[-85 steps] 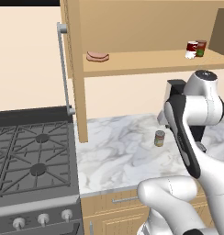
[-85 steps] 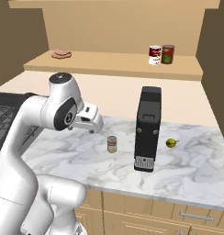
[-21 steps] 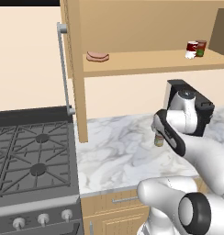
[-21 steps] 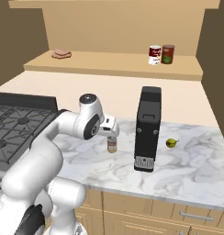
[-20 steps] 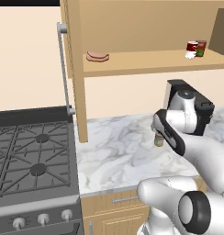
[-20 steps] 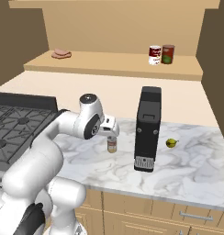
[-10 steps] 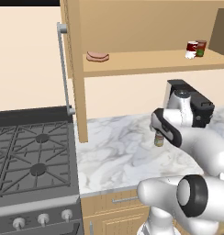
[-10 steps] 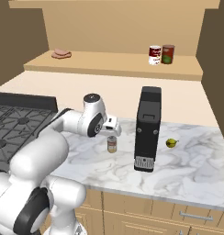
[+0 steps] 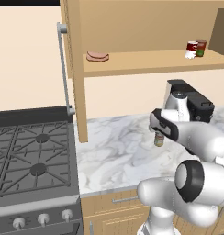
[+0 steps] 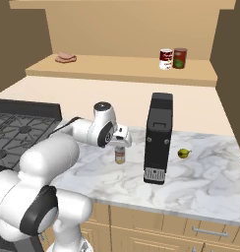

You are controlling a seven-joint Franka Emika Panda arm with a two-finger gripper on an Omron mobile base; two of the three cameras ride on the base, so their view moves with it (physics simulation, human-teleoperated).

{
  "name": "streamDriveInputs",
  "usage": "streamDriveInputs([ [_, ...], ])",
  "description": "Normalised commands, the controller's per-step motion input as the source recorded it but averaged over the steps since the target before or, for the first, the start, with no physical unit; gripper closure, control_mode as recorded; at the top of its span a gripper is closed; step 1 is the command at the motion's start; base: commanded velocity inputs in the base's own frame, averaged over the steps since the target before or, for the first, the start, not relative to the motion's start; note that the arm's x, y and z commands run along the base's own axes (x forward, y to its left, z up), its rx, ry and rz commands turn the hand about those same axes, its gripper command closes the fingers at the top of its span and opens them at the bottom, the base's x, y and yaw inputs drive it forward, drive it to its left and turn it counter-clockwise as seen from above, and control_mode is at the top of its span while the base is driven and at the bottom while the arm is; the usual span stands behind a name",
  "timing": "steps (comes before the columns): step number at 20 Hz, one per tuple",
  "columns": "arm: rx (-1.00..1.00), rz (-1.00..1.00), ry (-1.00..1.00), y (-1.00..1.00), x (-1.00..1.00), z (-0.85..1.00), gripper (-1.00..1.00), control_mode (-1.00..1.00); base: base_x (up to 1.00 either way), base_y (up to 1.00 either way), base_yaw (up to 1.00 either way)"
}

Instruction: Pick the cans from the counter and place them in their designated side in the cabinet.

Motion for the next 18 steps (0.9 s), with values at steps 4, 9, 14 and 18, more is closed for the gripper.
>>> streamDriveInputs([
  [4,0.00,0.00,0.00,-0.04,0.19,-0.14,-1.00,-1.00,0.00,0.00,0.00],
  [9,0.00,0.00,0.00,-0.03,0.21,-0.12,-1.00,-1.00,0.00,0.00,0.00],
  [14,0.00,0.01,0.00,-0.06,0.19,-0.10,-1.00,-1.00,0.00,0.00,0.00],
  [18,0.00,0.00,0.00,-0.05,0.16,-0.13,-1.00,-1.00,0.00,0.00,0.00],
])
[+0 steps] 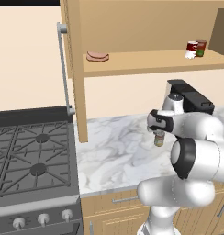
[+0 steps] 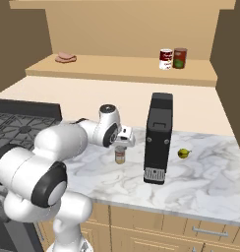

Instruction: Pick the cans from the counter and place them in their designated side in the cabinet.

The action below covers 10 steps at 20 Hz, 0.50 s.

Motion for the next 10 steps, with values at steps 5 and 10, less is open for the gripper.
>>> streamDriveInputs([
  [5,0.00,0.00,0.00,-0.02,0.16,-0.17,-1.00,-1.00,0.00,0.00,0.00],
  [10,0.00,0.00,0.00,-0.03,0.13,-0.15,-1.00,-1.00,0.00,0.00,0.00],
])
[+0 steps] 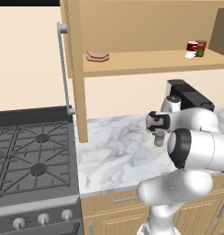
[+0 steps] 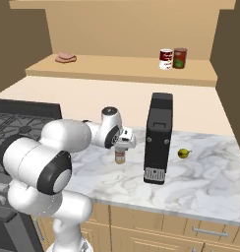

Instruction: Pick the cans from the counter and place them in their designated side in the cabinet.

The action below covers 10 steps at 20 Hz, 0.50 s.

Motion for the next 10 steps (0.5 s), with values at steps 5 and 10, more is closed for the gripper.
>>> streamDriveInputs([
  [5,0.00,0.00,0.00,-0.06,0.13,-0.12,-1.00,-1.00,0.00,0.00,0.00],
  [10,0.00,0.00,0.00,-0.04,0.14,-0.11,-1.00,-1.00,0.00,0.00,0.00],
])
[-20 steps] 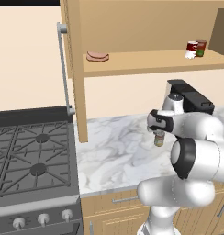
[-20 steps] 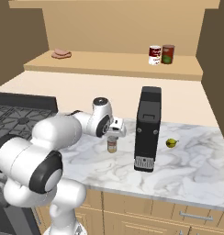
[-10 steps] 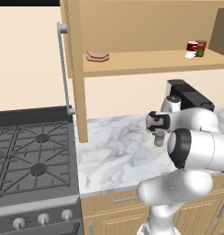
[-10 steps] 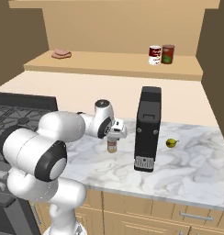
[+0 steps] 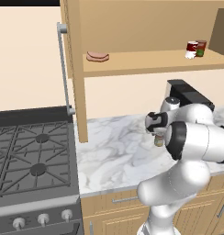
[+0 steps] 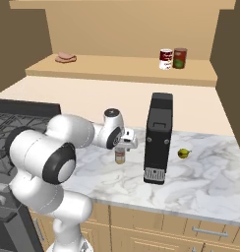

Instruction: Pick the cans from the counter and place them in their designated side in the cabinet.

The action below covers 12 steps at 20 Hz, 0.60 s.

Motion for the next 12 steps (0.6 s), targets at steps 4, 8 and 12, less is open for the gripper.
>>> streamDriveInputs([
  [4,0.00,0.00,0.00,-0.01,0.11,-0.13,-1.00,-1.00,0.00,0.00,0.00],
  [8,0.00,0.00,0.00,-0.02,0.10,-0.13,-1.00,-1.00,0.00,0.00,0.00],
  [12,0.00,0.00,0.00,-0.03,0.06,-0.11,-1.00,-1.00,0.00,0.00,0.00],
])
